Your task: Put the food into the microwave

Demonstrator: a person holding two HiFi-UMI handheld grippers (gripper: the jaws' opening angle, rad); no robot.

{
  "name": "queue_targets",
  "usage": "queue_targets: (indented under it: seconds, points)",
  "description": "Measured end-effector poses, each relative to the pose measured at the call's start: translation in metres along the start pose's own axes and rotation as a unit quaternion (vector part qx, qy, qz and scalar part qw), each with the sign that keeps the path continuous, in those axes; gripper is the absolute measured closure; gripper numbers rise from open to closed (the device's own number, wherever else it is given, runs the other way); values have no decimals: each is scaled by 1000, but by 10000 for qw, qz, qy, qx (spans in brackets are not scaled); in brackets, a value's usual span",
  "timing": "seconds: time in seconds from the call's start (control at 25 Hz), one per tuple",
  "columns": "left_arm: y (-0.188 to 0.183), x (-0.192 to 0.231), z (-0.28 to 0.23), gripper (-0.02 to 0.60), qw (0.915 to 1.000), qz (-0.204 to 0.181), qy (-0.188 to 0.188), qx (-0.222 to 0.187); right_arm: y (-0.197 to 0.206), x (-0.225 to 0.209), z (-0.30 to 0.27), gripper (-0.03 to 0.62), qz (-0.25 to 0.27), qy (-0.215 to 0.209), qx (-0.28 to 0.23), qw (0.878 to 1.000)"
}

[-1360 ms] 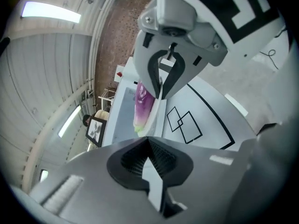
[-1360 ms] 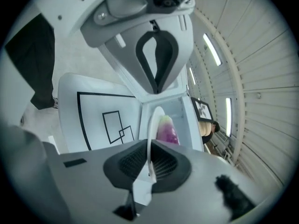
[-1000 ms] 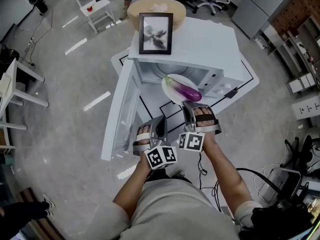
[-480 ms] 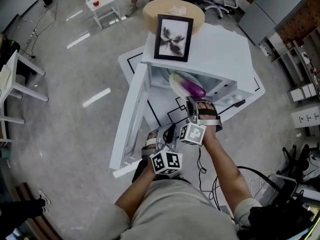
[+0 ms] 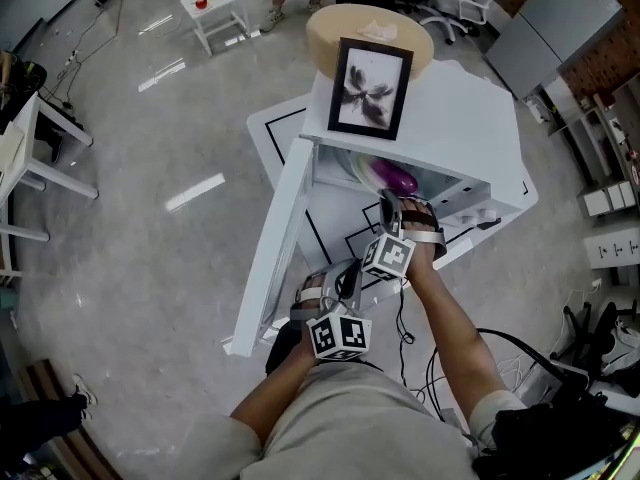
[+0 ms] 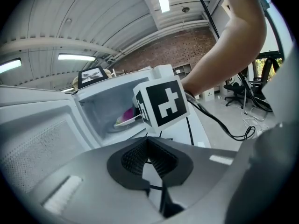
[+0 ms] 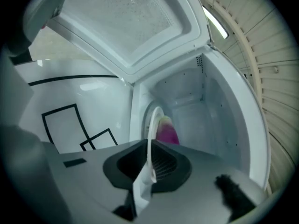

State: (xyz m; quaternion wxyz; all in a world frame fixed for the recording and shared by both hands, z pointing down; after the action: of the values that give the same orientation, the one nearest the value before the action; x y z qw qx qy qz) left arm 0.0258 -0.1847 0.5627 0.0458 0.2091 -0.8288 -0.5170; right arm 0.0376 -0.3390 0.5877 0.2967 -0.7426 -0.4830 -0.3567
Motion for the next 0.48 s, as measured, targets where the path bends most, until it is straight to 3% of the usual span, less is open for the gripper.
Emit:
queue_targets:
  seconds: [0.48]
  points:
    - [7, 7, -7, 574, 9998, 111, 91, 110, 0, -15, -41, 565, 2, 2, 140, 9999]
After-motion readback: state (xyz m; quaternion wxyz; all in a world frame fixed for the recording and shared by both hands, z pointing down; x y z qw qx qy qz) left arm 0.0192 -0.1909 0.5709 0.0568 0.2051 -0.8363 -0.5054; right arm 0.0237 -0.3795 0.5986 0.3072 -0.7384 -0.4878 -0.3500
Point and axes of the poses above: the fingertips, and each gripper's own axes: z backward along the fingers, x to its left, y out of its underside, the point moved 1 cm from there along z, backward along the fingers, and after that the axes turned 14 degrees about z, right-handed, at the moved point
